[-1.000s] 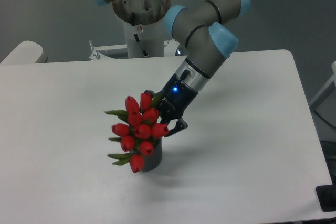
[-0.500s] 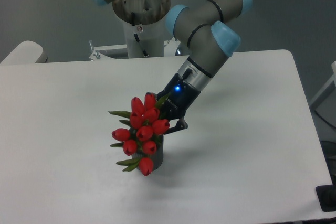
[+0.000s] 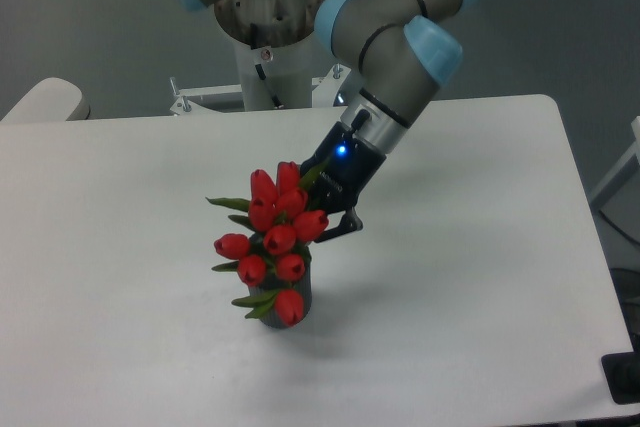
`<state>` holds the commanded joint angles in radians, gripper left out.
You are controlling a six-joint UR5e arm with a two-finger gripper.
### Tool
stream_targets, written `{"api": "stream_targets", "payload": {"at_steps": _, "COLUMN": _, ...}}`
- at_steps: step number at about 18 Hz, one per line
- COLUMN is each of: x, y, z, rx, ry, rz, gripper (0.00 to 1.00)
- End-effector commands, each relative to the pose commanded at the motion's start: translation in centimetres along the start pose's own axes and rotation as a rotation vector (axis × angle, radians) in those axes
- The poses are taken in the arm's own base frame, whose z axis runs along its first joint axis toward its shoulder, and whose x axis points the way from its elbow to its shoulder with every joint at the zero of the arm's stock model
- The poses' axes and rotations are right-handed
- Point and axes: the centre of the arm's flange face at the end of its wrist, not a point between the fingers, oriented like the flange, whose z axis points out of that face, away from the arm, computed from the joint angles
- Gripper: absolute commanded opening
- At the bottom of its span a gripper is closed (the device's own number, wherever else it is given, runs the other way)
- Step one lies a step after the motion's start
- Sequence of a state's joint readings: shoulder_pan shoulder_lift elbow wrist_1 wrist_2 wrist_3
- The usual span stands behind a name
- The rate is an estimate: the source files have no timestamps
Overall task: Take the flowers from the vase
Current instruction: 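Lift the gripped tulips straight up out of the grey vase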
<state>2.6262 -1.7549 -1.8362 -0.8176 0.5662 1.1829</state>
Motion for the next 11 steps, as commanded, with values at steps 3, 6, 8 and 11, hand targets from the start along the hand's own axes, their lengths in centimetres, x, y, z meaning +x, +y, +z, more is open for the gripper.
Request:
{"api": "stream_targets", "payload": {"at_steps": 3, "x": 0.1, "y": -1.5, "z": -1.5, "rx": 0.024, "ry": -0.02, "rz": -0.019, "gripper": 0.24}}
{"api": "stream_targets", "payload": {"at_steps": 6, "x": -0.1, "y": -3.2, "z": -2.8, "rx": 0.032, "ry": -0.045, "rz": -0.029, "gripper": 0.24}}
{"api": "stream_targets", "payload": {"at_steps": 8, "x": -0.2, "y": -4.2, "z": -3.7, "rx": 0.04, "ry": -0.062, "rz": -0.036, "gripper": 0.24}}
{"api": "stream_targets", "payload": {"at_steps": 11, "x": -0.2, "y": -6.0, "z": -4.9, "rx": 0.051, "ry": -0.083, "rz": -0.04, "gripper": 0.24}}
